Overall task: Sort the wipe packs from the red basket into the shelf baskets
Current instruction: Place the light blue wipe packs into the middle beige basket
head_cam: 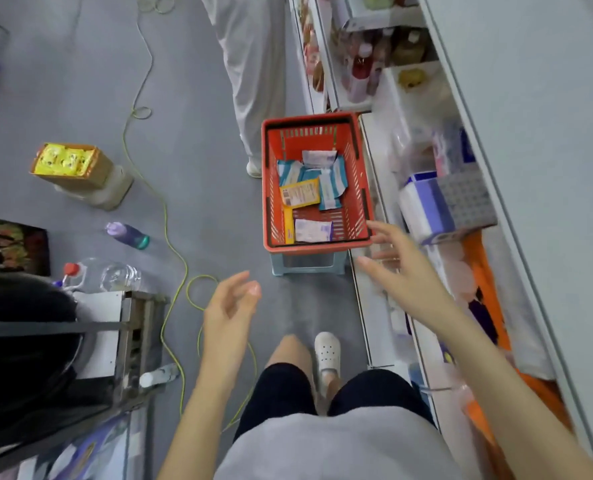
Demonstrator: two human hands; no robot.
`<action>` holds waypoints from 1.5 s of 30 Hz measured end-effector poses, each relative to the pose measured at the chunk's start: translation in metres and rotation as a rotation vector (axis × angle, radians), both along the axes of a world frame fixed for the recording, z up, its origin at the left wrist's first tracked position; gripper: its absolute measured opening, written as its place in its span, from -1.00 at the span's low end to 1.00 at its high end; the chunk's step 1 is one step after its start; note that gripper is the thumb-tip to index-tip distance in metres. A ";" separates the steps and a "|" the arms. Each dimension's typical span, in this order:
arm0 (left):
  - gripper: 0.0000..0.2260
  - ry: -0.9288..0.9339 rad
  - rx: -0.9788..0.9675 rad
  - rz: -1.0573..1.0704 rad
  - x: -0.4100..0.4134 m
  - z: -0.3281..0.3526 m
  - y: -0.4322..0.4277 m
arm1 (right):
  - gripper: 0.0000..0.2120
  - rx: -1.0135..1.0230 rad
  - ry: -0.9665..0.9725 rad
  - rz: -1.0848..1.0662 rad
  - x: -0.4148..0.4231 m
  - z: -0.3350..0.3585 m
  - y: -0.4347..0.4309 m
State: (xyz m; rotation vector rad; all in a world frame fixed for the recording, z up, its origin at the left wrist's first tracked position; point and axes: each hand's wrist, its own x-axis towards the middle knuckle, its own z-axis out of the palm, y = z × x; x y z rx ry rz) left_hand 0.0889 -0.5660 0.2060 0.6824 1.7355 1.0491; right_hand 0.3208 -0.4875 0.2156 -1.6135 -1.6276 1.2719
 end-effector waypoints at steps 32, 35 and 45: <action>-0.51 0.549 -0.220 -0.247 0.002 -0.385 0.445 | -0.47 0.020 -0.487 -0.648 -0.103 -0.401 0.336; -0.52 0.496 -0.275 -0.251 0.003 -0.397 0.454 | -0.47 0.007 -0.524 -0.649 -0.105 -0.404 0.341; -0.69 0.551 -0.268 -0.292 0.004 -0.411 0.478 | -0.56 0.040 -0.807 -0.558 -0.110 -0.410 0.354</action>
